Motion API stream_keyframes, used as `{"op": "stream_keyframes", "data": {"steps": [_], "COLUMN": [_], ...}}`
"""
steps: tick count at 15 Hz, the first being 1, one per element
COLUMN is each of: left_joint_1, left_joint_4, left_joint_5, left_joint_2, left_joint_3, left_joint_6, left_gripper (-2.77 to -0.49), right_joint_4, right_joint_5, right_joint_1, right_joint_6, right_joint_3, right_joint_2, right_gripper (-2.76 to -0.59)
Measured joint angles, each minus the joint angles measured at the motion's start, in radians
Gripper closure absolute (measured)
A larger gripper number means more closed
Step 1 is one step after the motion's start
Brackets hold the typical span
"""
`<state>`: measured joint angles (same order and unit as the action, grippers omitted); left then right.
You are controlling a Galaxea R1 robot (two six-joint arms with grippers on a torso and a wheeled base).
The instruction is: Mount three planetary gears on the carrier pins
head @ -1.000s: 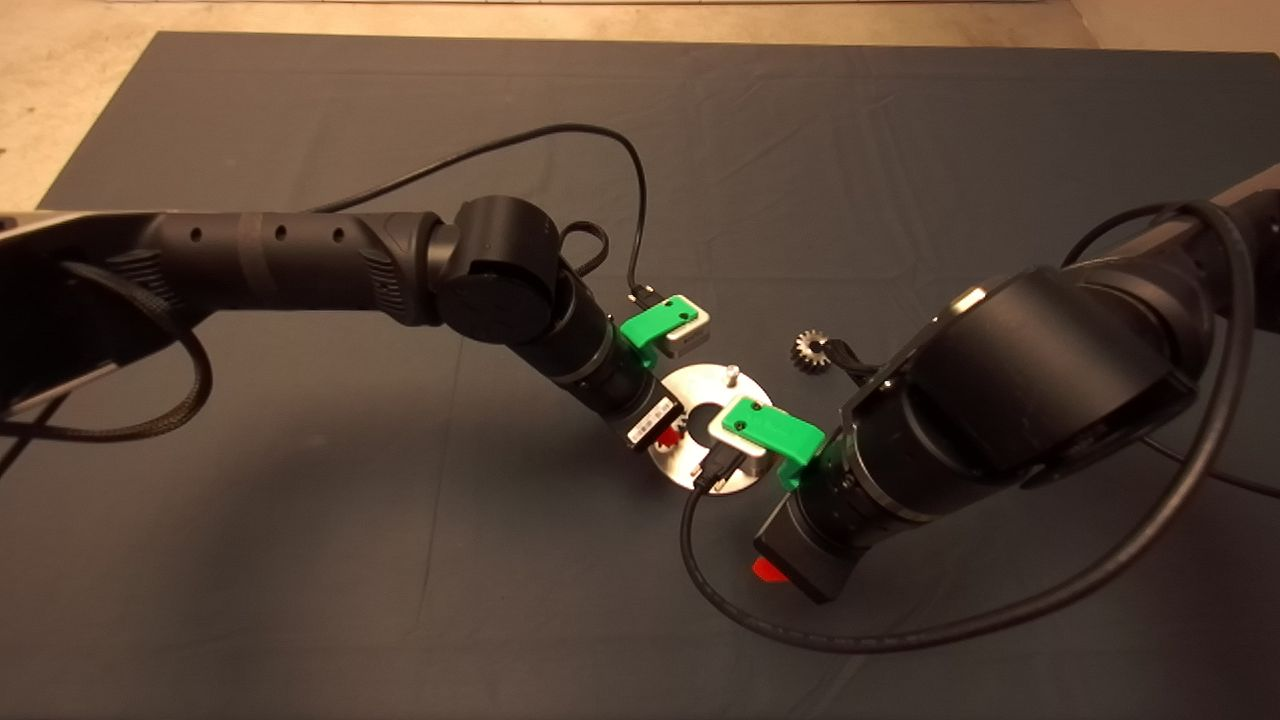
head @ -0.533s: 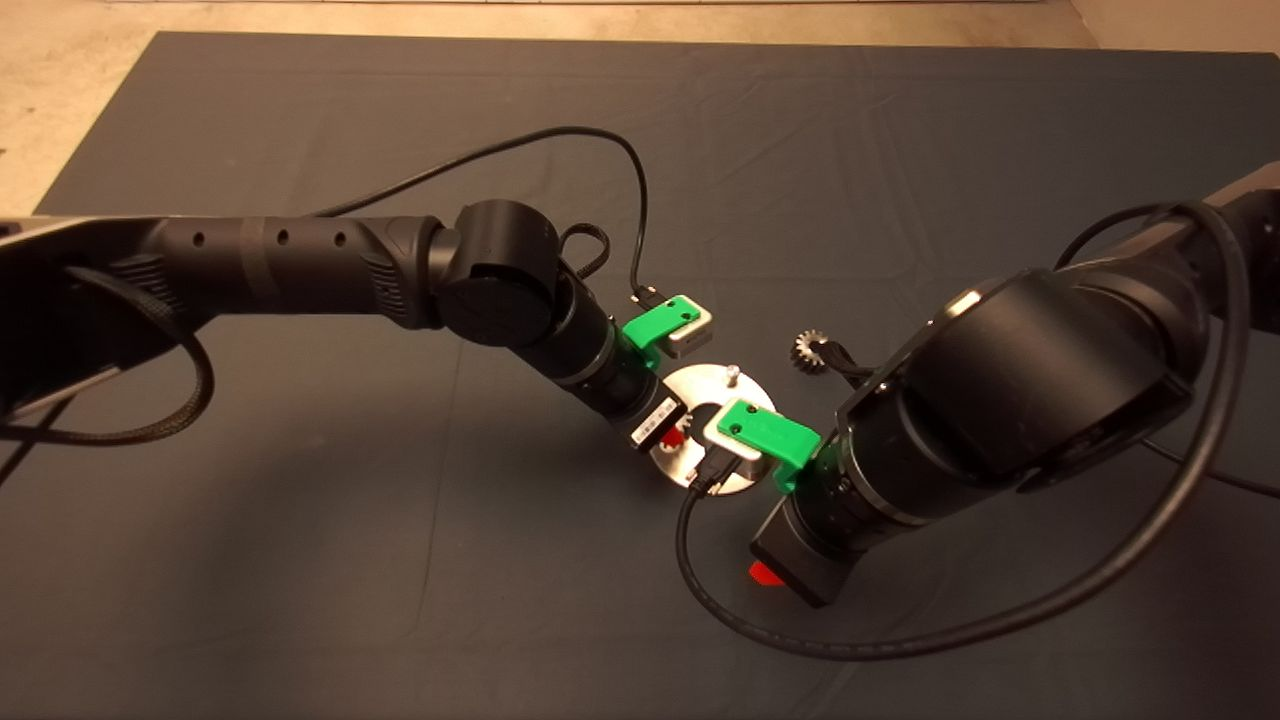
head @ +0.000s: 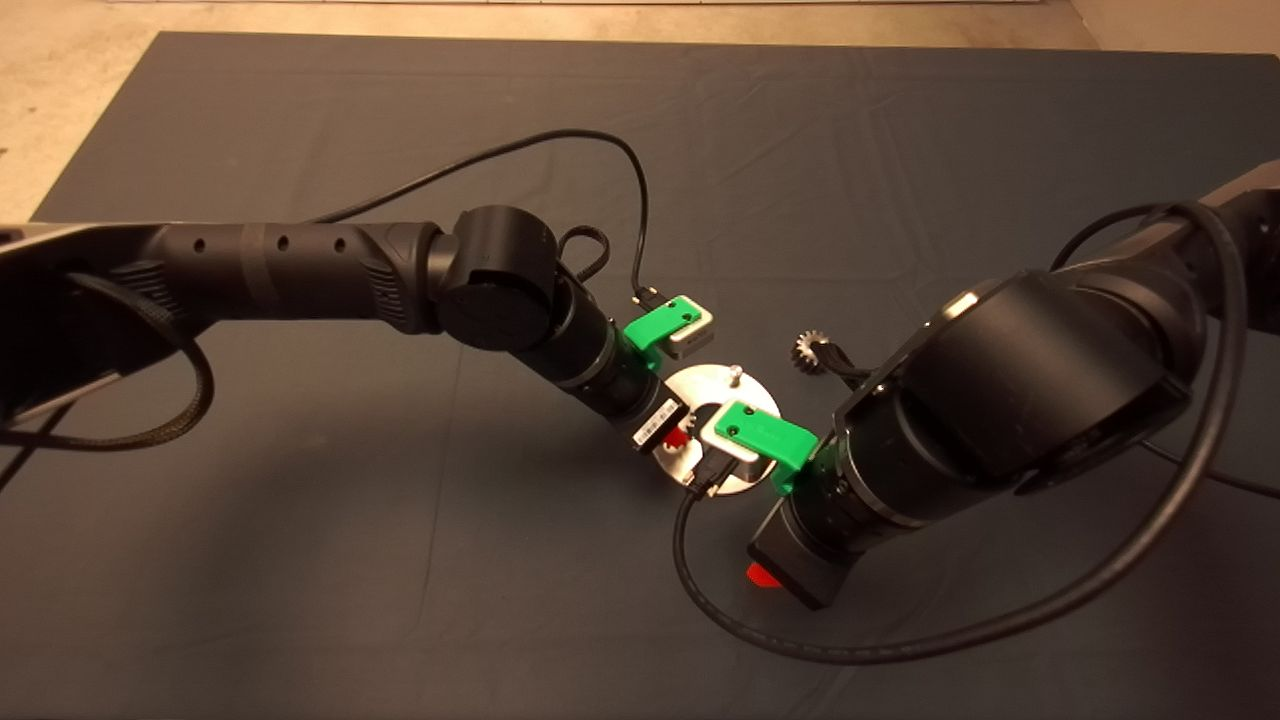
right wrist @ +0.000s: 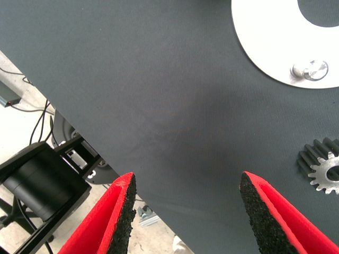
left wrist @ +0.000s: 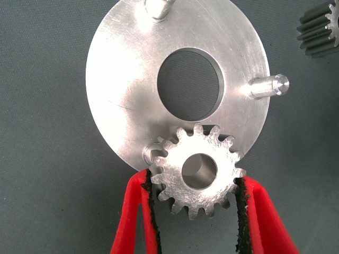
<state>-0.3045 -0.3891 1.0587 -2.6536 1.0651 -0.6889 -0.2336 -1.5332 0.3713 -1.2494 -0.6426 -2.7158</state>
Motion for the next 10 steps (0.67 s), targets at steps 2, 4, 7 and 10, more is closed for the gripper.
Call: {"op": "stream_keyframes", "data": {"steps": [2, 4, 7, 10], "left_joint_1": [0.001, 0.003, 0.003, 0.003], "left_joint_4": [0.000, -0.003, -0.003, -0.002], "left_joint_5": [-0.005, -0.009, -0.011, -0.016], "left_joint_2": [0.000, 0.000, 0.000, 0.008], "left_joint_3": [0.000, 0.000, 0.002, 0.002], "left_joint_6": [0.000, 0.016, 0.020, 0.022], "left_gripper": [-0.55, -0.55, -0.55, -0.55], "right_joint_4": [0.000, 0.000, 0.000, 0.000], "right_joint_5": [0.000, 0.000, 0.000, 0.000], "right_joint_1": [0.000, 0.000, 0.000, 0.000], "right_joint_6": [0.000, 0.000, 0.000, 0.000], "right_joint_3": [0.000, 0.000, 0.000, 0.000], "right_joint_2": [-0.001, -0.003, -0.003, -0.003], "right_gripper": [-1.44, -1.44, -1.44, -1.44]}}
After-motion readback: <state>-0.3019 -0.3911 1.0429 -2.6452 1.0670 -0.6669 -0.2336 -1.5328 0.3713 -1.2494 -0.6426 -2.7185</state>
